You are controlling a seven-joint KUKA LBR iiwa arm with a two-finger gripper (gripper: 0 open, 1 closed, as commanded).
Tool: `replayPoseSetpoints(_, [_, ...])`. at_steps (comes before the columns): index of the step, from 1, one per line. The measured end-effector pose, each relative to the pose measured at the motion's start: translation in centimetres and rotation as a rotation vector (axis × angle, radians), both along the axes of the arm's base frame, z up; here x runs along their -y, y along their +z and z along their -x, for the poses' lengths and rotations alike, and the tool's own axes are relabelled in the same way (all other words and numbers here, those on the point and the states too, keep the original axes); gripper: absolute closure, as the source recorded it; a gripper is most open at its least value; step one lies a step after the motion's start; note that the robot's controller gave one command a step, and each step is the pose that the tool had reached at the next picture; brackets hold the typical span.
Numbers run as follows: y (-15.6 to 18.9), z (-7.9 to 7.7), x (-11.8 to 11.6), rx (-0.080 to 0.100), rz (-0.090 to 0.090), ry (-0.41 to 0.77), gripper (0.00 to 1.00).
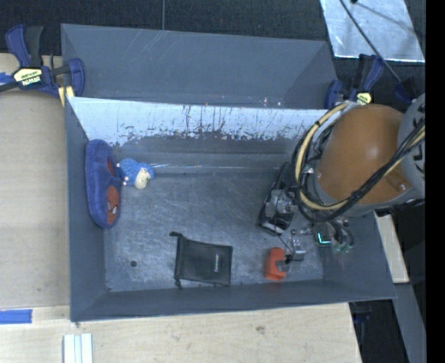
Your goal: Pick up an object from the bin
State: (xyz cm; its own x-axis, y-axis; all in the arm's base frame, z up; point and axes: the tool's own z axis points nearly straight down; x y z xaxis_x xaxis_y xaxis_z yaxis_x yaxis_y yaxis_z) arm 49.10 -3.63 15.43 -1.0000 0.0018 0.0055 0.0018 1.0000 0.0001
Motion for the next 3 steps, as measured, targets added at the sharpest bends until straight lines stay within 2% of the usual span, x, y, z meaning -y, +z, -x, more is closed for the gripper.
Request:
replayPoseSetpoints(1, [-8.5,-4.1,2.2,0.011,-0.004,-0.052,0.00])
replayPoseSetpoints(2, [-8.8,-9.8,6.9,-0.042,-0.023,0.075,0.00])
replayPoseSetpoints(3, [-8.7,-9.5,7.4,-0.034,-0.027,0.136,0.00])
